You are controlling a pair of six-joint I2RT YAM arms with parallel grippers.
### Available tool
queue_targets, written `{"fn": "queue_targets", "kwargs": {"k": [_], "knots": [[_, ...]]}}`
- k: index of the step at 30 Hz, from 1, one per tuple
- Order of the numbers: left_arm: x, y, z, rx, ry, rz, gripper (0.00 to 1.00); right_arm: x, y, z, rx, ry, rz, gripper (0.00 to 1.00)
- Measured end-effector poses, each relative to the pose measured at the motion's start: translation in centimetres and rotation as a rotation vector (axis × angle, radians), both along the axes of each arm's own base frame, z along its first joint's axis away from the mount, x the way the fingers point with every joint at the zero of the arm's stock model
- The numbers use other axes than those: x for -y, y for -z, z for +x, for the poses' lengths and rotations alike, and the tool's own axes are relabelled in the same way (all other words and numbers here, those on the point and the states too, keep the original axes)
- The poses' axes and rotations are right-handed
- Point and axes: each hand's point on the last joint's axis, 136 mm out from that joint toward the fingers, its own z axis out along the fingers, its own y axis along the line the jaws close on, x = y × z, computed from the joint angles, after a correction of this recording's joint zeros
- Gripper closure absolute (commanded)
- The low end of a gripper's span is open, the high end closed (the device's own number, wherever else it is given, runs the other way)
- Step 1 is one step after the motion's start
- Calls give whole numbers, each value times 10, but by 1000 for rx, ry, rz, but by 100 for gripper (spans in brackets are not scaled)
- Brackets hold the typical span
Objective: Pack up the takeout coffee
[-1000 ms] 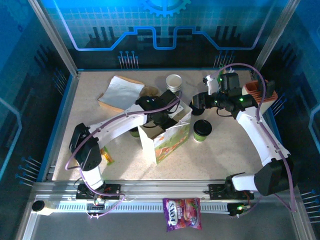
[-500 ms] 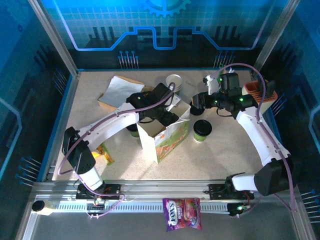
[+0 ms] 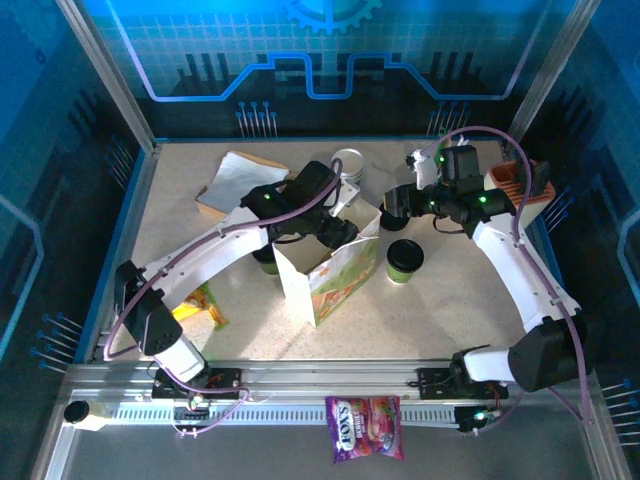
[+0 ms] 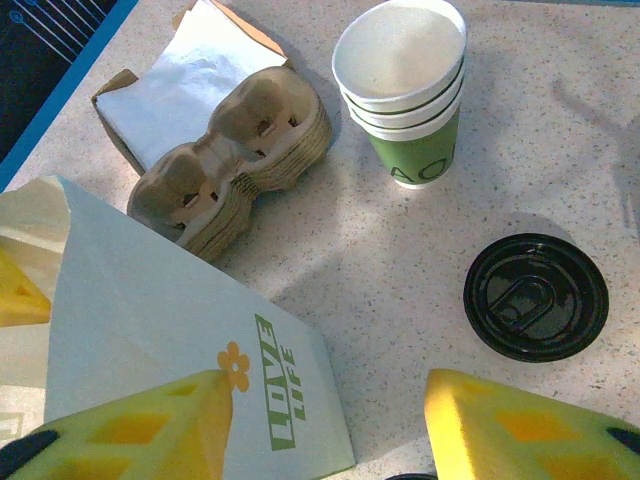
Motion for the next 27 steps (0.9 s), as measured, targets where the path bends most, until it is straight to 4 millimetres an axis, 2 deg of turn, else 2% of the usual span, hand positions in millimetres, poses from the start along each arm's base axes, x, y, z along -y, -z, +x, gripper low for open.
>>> {"fn": "queue_targets", "kwargs": {"k": [9,14,21,27], "knots": [[-1,6,5,26,-15,1,43,0,-1,0,3,0,1,45],[5,4,13,54,-18,-20,50,0,-1,1,3,0,1,45],[9,36,17,5,-18,30,53,0,0,0,3,0,1,44],[9,48,17,-13,-17,47,53,0,2,0,0,0,0,44]]}}
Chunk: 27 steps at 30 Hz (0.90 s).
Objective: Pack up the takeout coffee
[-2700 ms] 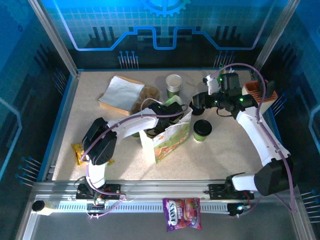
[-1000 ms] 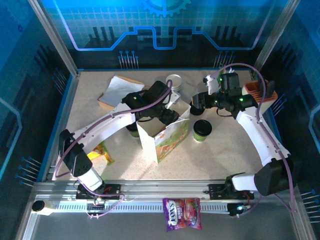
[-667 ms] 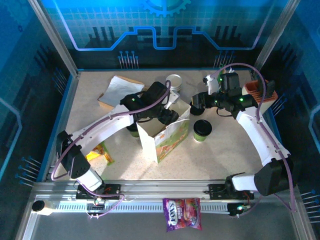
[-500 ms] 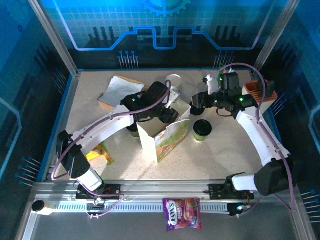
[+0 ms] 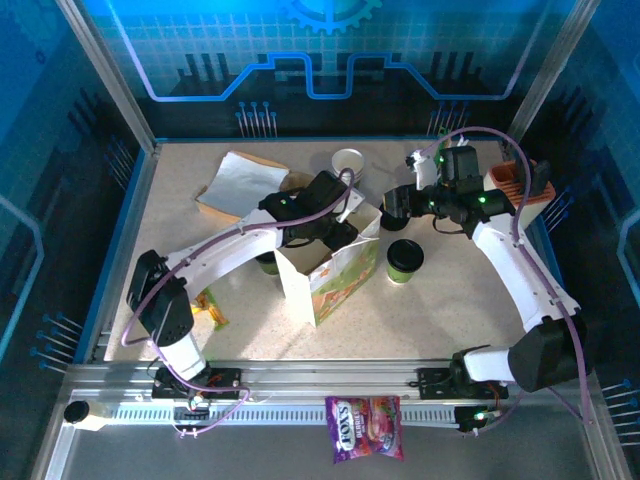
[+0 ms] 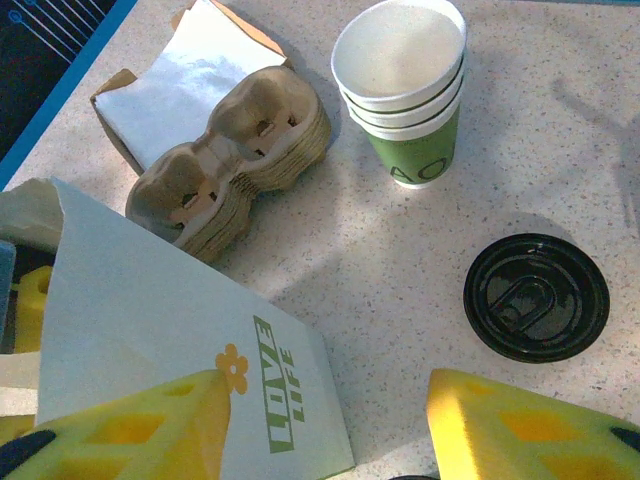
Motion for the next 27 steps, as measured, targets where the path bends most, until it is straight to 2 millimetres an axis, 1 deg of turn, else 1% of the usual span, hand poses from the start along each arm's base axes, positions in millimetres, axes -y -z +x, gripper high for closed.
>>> {"fn": "queue_targets", "kwargs": {"k": [6,11,14,16,23,27], "knots": [[2,10,2,-13,0,12,53,0,0,0,2,0,1,44],[2,9,3,-10,0,10,51,0,0,0,2,0,1,44],[2,5,3,1,-3,5,49,0,0,0,2,0,1,44],[1,-2,3,16,-6,-5,48,0,0,0,2,0,1,44],[-2,-42,5,111,-18,-74,47,0,0,0,2,0,1,44],[-2,-56,7,143,-22,-97,46,0,0,0,2,0,1,44]]}}
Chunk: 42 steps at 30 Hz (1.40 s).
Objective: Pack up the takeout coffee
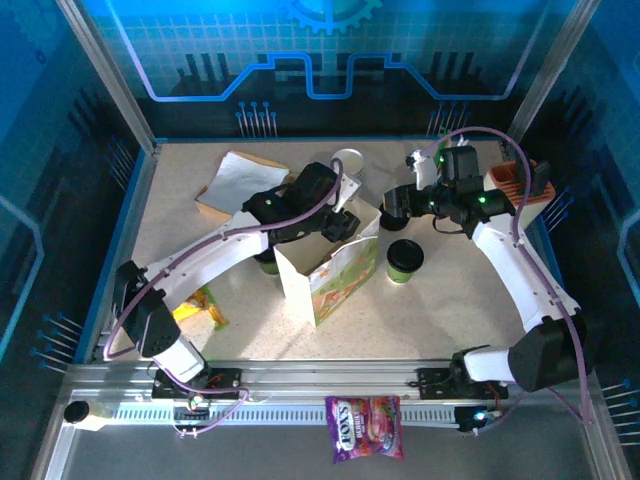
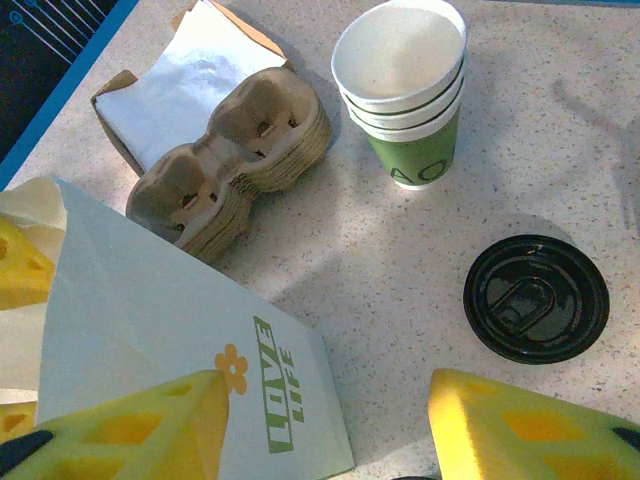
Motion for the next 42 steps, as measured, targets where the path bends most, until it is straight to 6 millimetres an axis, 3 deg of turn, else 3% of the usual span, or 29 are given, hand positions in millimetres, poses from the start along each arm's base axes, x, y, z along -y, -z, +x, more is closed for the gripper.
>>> {"fn": "queue_targets", "kwargs": {"k": [7,10,15,18,22,24,26,30,34,42], "knots": [[3,-23,4,46,3,-37,44,0,0,0,-2,3,2,44],[2,-43,4,87,1,-71,42,0,-1,0,1,4,1,43],[-12,-96,-4,199,-20,-161,39,4,-12,-4,34,21,-1,41],[-35,-130,-15,279,-60,-239,33,6,-26,-9,71,27,7,41],[-96,-140,-20,297,-212,-307,30,7,-40,-17,112,28,15,40],[-134,-126,-16,267,-328,-307,26,3,-43,-20,121,19,15,40],[-167,-98,-15,208,-437,-270,23,-2,-43,-21,125,7,13,40],[-205,-38,-24,51,-565,-161,17,-9,-46,-22,139,-10,16,39],[-218,3,-37,-86,-603,-64,12,-10,-51,-19,163,-7,23,38],[-204,73,-32,-317,-564,73,2,-8,-54,-18,179,-1,21,36]]}}
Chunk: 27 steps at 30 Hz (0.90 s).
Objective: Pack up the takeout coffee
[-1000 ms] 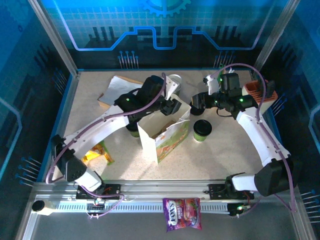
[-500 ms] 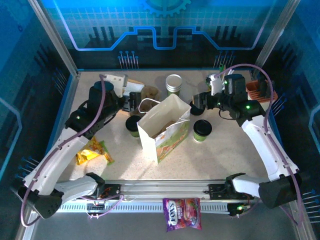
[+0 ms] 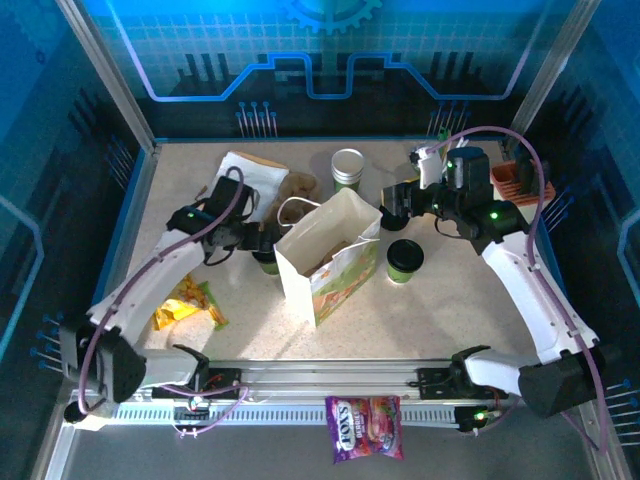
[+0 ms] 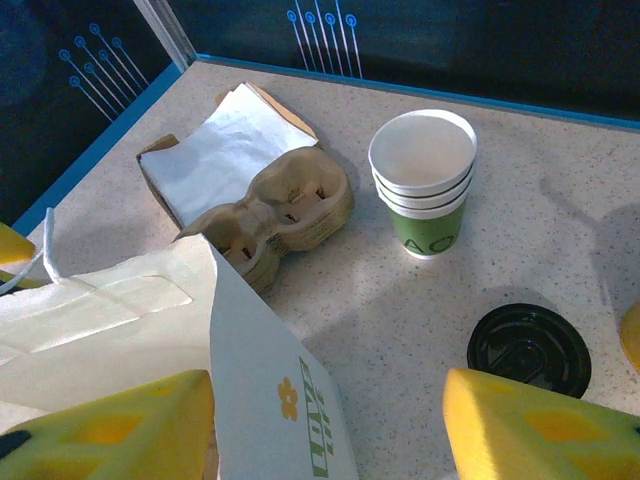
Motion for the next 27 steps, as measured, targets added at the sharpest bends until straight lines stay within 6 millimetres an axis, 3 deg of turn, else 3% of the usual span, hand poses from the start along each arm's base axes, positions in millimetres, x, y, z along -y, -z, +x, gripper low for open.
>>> {"fn": "queue_targets", "kwargs": {"k": [12,27], "knots": [[24,39,18,-126,72,87,1,3,-2,4,20,9,12,36],[26,46,21,-141,101,127,20,3,-1,5,15,5,18,35]]}}
